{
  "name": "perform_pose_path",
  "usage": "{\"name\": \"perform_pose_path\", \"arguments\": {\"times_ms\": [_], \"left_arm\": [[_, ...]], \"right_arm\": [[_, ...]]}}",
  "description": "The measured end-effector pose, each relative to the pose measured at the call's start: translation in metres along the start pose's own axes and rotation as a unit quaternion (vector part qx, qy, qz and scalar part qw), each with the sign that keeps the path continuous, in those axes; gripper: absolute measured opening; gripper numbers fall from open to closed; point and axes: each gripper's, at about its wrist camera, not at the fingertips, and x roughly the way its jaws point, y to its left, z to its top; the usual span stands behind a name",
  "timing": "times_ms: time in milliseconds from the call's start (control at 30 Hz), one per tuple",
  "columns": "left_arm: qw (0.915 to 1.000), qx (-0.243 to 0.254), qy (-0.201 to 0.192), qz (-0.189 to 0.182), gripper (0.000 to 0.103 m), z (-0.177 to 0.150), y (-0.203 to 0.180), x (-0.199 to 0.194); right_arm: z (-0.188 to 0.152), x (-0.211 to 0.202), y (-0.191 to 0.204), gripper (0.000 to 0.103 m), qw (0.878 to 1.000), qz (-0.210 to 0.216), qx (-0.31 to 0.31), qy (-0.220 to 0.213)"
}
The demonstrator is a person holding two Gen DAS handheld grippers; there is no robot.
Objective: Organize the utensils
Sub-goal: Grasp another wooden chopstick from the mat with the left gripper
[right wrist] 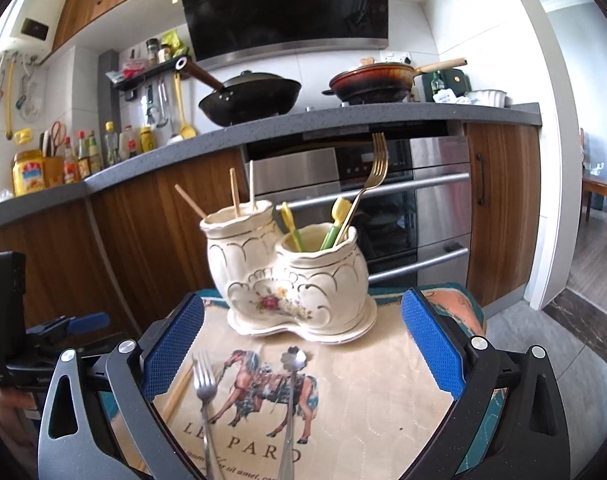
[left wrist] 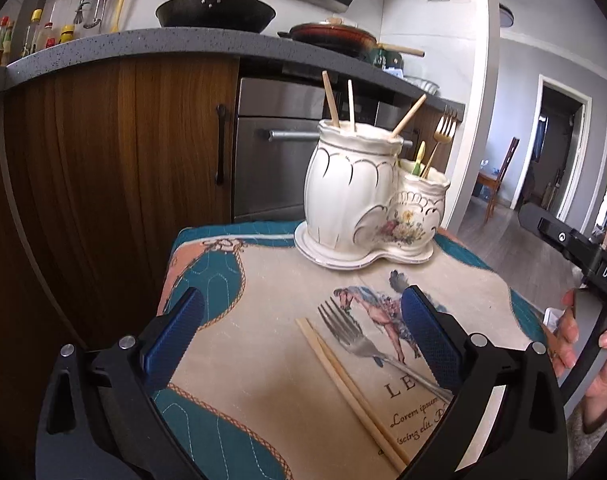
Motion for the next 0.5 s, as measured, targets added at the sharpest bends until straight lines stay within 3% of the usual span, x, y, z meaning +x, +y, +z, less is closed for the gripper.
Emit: {"name": "perform_pose_path", "arguments": {"times_ms": [100,233,267,500], "left_arm": [[0.9987,0.020,0.046,0.014,0.097,-0.007,-0.004,0.011],[0.9912,0.041,0.126,0.004,0.096,-0.024,-0.009,0.026],[0.9892,0.047,0.139,0.003,0.092,-0.028,-0.010,0.029],[0.9840,0.055,0.169,-0.006,0.068,-0.040,-0.015,0.033]], "right_arm": [[-0.003,0.006,0.004,0.098,1.000,0.000,-0.002,0.013],[-0.005,0.011,0.008,0.098,1.000,-0.002,-0.012,0.019],[-0.006,0.012,0.009,0.098,1.000,-0.004,-0.016,0.021],[-0.008,0.016,0.011,0.098,0.999,0.000,-0.019,0.030]]}}
